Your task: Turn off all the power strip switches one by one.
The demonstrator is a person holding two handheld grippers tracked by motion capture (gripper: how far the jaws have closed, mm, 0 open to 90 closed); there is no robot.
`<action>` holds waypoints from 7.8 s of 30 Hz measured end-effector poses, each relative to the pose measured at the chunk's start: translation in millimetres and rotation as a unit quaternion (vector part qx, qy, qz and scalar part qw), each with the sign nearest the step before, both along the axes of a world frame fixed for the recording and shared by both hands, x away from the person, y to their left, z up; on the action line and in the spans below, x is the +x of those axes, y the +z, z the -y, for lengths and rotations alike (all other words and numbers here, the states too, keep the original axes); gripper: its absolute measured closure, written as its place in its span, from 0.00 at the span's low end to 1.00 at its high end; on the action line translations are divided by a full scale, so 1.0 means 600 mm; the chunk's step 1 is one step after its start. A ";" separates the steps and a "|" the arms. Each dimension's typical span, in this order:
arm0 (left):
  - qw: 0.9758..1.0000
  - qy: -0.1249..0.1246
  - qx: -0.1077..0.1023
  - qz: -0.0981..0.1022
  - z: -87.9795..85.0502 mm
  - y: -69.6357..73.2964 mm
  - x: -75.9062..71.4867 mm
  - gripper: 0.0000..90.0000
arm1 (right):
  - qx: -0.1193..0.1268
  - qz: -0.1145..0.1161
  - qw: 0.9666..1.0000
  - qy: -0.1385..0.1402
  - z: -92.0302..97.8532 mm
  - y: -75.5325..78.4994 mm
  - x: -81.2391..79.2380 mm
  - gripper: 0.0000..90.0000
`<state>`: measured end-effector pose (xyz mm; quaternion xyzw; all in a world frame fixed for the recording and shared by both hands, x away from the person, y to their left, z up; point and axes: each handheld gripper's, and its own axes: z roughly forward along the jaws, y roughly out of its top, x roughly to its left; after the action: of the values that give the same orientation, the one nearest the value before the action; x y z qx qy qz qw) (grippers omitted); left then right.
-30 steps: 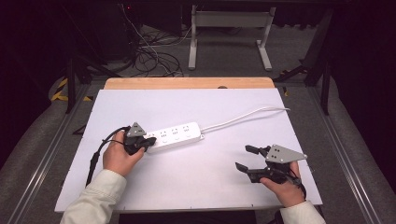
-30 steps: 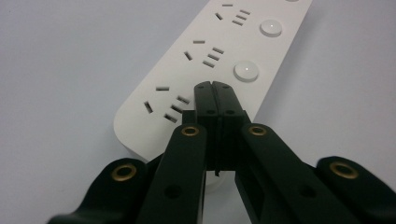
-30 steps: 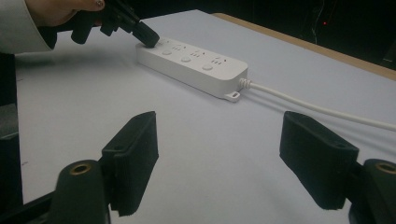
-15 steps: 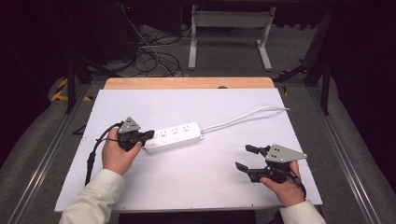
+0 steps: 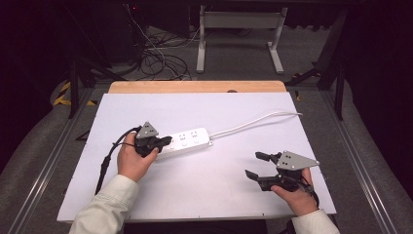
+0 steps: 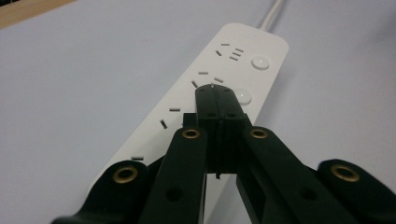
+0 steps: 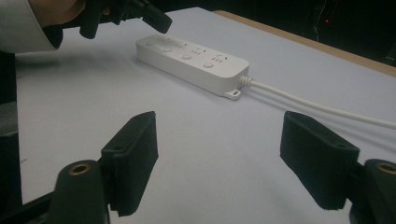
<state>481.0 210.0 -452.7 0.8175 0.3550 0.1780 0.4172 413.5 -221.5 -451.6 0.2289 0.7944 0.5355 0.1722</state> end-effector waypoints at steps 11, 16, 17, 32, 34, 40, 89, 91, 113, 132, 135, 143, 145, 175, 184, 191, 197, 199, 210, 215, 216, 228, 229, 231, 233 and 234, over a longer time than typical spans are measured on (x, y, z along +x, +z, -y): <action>1.000 -0.006 0.025 -0.017 0.017 -0.017 0.007 1.00 | 0.001 0.000 1.000 0.000 0.000 0.000 0.000 0.31; 0.999 -0.005 0.025 -0.026 0.019 -0.022 0.009 1.00 | -0.001 0.000 1.000 -0.001 0.001 0.000 0.000 0.31; 0.999 0.002 0.030 -0.025 0.019 -0.022 0.010 1.00 | 0.000 0.000 1.000 -0.001 0.001 0.000 0.000 0.31; 0.999 -0.004 0.031 -0.035 0.023 -0.023 0.010 1.00 | 0.001 0.001 1.000 -0.001 0.002 0.001 -0.001 0.31; 0.999 -0.003 0.025 -0.044 0.024 -0.024 0.008 1.00 | 0.002 0.001 1.000 -0.001 0.001 0.001 -0.001 0.31; 0.999 -0.003 0.024 -0.044 0.024 -0.025 0.007 1.00 | 0.001 0.001 1.000 0.000 0.001 0.001 -0.002 0.31; 0.999 -0.009 -0.028 0.022 0.052 0.009 0.002 1.00 | 0.000 0.000 1.000 0.004 -0.002 -0.001 -0.002 0.31; 0.999 -0.010 -0.023 0.022 0.059 0.005 0.006 1.00 | 0.000 0.000 1.000 0.005 -0.003 -0.001 -0.002 0.31; 1.000 -0.004 0.016 -0.003 0.081 -0.033 0.023 1.00 | 0.001 -0.002 1.000 0.005 -0.001 -0.002 -0.002 0.31; 1.000 0.003 0.018 -0.002 0.083 -0.035 0.021 1.00 | 0.001 0.001 1.000 0.005 -0.001 0.000 -0.004 0.31; 1.000 0.004 0.022 -0.001 0.082 -0.035 0.021 1.00 | 0.000 0.001 1.000 0.004 -0.001 0.000 -0.003 0.31; 1.000 0.010 0.026 -0.006 0.085 -0.033 0.020 1.00 | 0.000 0.001 1.000 0.004 -0.002 0.000 -0.004 0.31; 1.000 0.007 0.023 -0.009 0.084 -0.034 0.020 1.00 | 0.000 0.001 1.000 0.004 -0.002 0.000 -0.004 0.31; 0.999 -0.012 -0.040 0.022 0.131 -0.012 0.034 1.00 | 0.001 -0.003 1.000 0.003 0.000 -0.003 -0.001 0.30; 1.000 -0.011 0.000 0.017 0.139 -0.035 0.041 1.00 | 0.001 -0.002 1.000 0.004 -0.001 -0.002 -0.002 0.30; 1.000 -0.008 0.014 0.019 0.141 -0.038 0.041 1.00 | 0.001 -0.002 1.000 0.004 0.000 -0.002 -0.002 0.30; 1.000 -0.011 0.018 0.017 0.142 -0.039 0.040 1.00 | 0.001 -0.001 1.000 0.004 0.000 -0.001 -0.003 0.30; 1.000 -0.014 0.020 0.018 0.143 -0.039 0.040 1.00 | 0.000 0.000 1.000 0.004 -0.001 -0.001 -0.003 0.30; 1.000 -0.012 0.018 0.020 0.146 -0.040 0.041 1.00 | -0.001 0.000 1.000 0.005 -0.001 -0.002 -0.003 0.30; 1.000 -0.010 0.020 0.021 0.147 -0.040 0.040 1.00 | -0.001 -0.001 1.000 0.005 -0.002 -0.002 -0.004 0.30; 0.999 -0.010 0.027 0.024 0.148 -0.040 0.039 1.00 | -0.001 -0.001 1.000 0.004 -0.003 -0.002 -0.004 0.30; 0.999 -0.008 0.035 0.022 0.151 -0.040 0.038 1.00 | -0.002 -0.002 1.000 0.006 -0.004 -0.002 -0.004 0.30; 0.999 -0.011 0.034 0.022 0.151 -0.040 0.037 1.00 | -0.002 -0.001 1.000 0.007 -0.004 -0.002 -0.004 0.30; 0.999 -0.005 0.034 0.026 0.152 -0.041 0.036 1.00 | -0.001 -0.001 1.000 0.007 -0.004 -0.002 -0.004 0.30; 1.000 -0.013 0.008 0.023 0.149 -0.038 0.036 1.00 | -0.001 -0.002 1.000 0.005 -0.003 -0.002 -0.004 0.30; 1.000 -0.013 0.008 0.023 0.149 -0.038 0.036 1.00 | 0.000 -0.002 1.000 0.005 -0.003 -0.002 -0.004 0.30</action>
<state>502.5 120.9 -475.5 0.8211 0.3332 0.1944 0.4208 411.3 -219.7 -453.0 0.2265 0.7957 0.5360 0.1681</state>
